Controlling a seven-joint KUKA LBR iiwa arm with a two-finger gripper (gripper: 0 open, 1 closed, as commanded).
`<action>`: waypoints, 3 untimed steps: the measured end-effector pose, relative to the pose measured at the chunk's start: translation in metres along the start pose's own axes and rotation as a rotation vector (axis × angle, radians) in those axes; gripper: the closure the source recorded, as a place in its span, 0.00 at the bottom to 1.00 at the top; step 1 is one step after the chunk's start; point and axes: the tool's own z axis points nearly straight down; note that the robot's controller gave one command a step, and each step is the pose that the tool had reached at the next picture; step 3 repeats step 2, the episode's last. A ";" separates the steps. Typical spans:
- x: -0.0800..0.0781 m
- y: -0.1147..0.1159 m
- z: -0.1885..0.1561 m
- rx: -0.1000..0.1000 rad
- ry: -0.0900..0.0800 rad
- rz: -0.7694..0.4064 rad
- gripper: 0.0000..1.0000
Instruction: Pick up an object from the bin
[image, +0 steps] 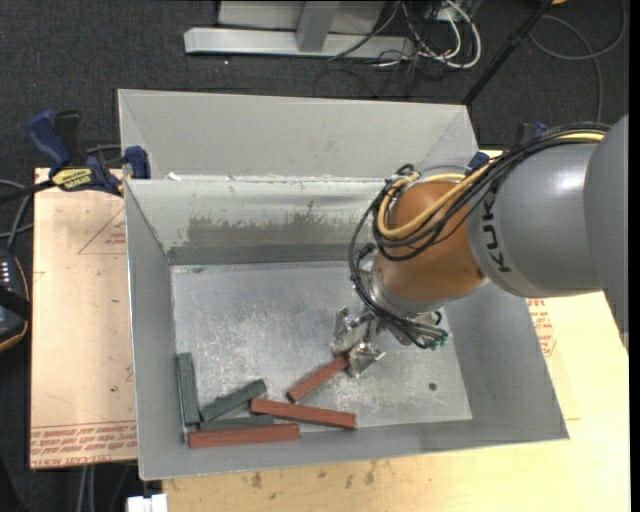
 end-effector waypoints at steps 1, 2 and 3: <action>0.000 0.000 0.000 0.000 0.000 -0.001 1.00; -0.026 -0.007 -0.155 -0.010 0.015 -0.054 1.00; -0.026 -0.007 -0.155 -0.010 0.015 -0.054 1.00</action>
Offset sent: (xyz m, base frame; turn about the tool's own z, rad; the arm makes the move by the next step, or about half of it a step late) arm 0.0193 0.0070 0.1537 -0.0566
